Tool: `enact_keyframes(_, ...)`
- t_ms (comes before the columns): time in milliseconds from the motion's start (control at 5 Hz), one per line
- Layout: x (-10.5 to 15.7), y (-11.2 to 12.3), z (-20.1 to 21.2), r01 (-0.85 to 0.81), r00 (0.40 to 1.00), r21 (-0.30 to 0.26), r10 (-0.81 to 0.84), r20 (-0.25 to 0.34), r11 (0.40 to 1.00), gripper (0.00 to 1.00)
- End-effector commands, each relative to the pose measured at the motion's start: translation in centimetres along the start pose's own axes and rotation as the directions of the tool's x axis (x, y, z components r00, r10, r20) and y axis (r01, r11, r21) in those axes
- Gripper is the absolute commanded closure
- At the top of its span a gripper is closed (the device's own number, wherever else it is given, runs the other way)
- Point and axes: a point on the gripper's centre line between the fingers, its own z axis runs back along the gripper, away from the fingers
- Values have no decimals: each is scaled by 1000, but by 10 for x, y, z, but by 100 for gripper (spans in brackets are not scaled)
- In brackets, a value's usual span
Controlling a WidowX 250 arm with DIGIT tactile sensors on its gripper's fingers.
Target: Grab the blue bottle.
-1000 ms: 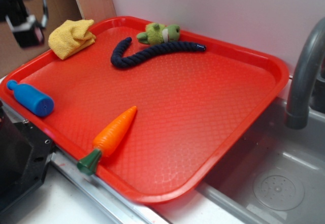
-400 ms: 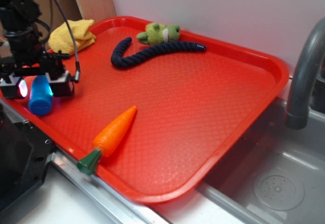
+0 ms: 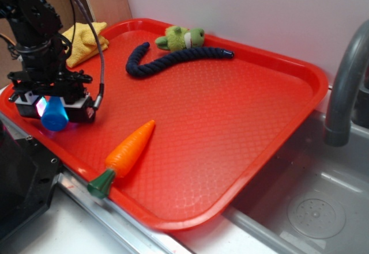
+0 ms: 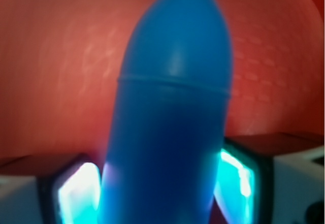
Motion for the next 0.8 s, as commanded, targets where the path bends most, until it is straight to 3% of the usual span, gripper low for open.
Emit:
enact_keyframes(0,16,4,38,329,944,-1,-329,-12,944,100)
enact_keyframes(200,23,11,80,340,940,27,-339,-29,940,100)
enact_keyframes(400,21,-1,121,389,921,32,-387,-40,921,100)
enact_keyframes(600,21,-33,159,389,921,108,-388,-29,915,100)
